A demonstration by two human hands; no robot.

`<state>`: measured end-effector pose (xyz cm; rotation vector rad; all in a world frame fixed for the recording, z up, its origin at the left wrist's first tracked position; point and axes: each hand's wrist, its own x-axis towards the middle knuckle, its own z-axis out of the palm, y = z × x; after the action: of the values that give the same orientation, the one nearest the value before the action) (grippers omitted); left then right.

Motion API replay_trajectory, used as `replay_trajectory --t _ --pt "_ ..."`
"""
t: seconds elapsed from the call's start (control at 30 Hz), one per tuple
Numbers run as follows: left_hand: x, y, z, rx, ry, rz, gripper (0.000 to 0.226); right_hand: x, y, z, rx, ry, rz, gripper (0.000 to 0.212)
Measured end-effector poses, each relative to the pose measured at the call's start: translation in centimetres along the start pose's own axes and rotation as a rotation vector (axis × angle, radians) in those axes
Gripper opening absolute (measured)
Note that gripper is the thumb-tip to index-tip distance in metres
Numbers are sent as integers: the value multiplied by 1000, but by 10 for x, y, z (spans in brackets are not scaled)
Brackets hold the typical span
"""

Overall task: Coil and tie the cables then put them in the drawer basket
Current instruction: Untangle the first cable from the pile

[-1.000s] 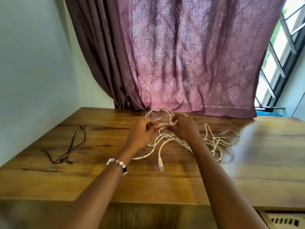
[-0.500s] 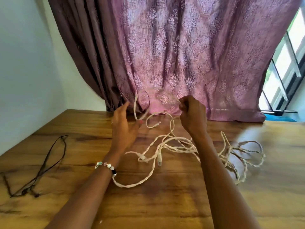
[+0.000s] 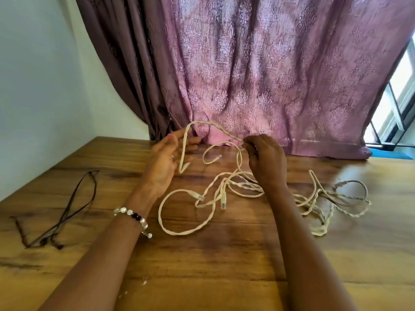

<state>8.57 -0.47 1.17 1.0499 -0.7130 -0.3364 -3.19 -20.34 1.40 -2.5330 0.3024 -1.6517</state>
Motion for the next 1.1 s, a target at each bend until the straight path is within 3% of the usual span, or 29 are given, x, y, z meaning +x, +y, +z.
replay_trajectory --t 0.07,0.13,0.2,0.37,0.47,0.53,0.63,0.7,0.77,0.8,0.87,0.93,0.97,1.03,1.1 --pt "-5 4 3 -17 -118 -91 57 -3 1 -1 -23 3 10 14" --pt "-12 3 11 172 -153 -85 41 -1 1 -2 -11 -15 21 13" --pt "-10 -1 15 226 -74 -45 18 3 4 -6 39 -74 46 17" --pt "4 20 -24 -332 218 -34 31 -4 31 -36 15 -236 251 17" --pt "5 20 -43 -417 277 -10 36 0 37 -54 -139 -253 465 37" --pt "4 14 -39 -356 325 -38 36 10 32 -61 -172 -234 589 44" --pt "0 16 -16 70 345 -78 21 28 11 -65 315 -70 748 36" --pt "-5 19 3 326 247 -74 11 40 -6 -68 583 -37 746 30" --pt "-13 23 22 422 110 -58 27 47 -25 -73 699 -103 666 27" --pt "-13 22 28 427 15 -67 45 50 -33 -74 737 -129 625 25" --pt "-10 20 36 452 -177 -121 100 54 -43 -74 802 -179 575 15" --pt "-7 13 42 620 -258 -174 120 56 -50 -73 898 -222 559 4" --pt "-5 8 44 752 -254 -172 110 56 -52 -74 946 -228 551 3" --pt "1 -4 43 1007 -156 -125 62 54 -49 -76 1038 -209 578 5" --pt "3 -10 40 1098 -17 -84 29 47 -33 -74 972 -203 689 10"
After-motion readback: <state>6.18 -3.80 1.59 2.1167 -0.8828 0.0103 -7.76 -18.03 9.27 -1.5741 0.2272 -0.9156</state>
